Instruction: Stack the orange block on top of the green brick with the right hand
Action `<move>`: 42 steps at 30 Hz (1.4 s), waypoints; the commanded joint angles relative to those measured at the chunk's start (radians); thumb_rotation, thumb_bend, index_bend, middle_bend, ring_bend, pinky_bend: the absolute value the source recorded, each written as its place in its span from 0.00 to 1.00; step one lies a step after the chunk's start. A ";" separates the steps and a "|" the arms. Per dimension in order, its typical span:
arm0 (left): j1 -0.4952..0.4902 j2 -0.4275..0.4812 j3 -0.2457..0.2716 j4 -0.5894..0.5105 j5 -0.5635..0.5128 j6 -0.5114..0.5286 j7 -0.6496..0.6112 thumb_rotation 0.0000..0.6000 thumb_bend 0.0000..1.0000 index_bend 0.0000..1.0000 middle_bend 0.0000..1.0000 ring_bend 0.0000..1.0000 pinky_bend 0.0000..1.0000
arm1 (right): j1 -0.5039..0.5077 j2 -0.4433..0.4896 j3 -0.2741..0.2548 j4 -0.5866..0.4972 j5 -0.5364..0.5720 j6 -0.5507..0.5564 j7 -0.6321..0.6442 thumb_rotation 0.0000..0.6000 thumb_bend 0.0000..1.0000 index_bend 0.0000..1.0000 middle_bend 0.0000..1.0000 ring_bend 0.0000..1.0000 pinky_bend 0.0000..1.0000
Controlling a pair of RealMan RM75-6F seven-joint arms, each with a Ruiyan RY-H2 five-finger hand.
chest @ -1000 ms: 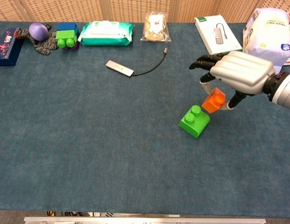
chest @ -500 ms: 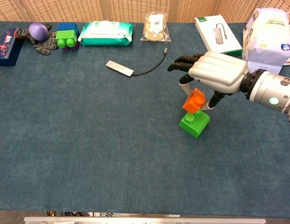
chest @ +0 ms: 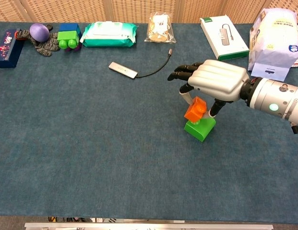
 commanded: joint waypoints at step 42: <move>0.001 -0.004 0.000 0.008 -0.002 -0.006 -0.004 1.00 0.11 0.52 0.38 0.22 0.22 | 0.022 -0.019 -0.004 0.025 0.075 -0.100 0.018 1.00 0.20 0.71 0.14 0.07 0.21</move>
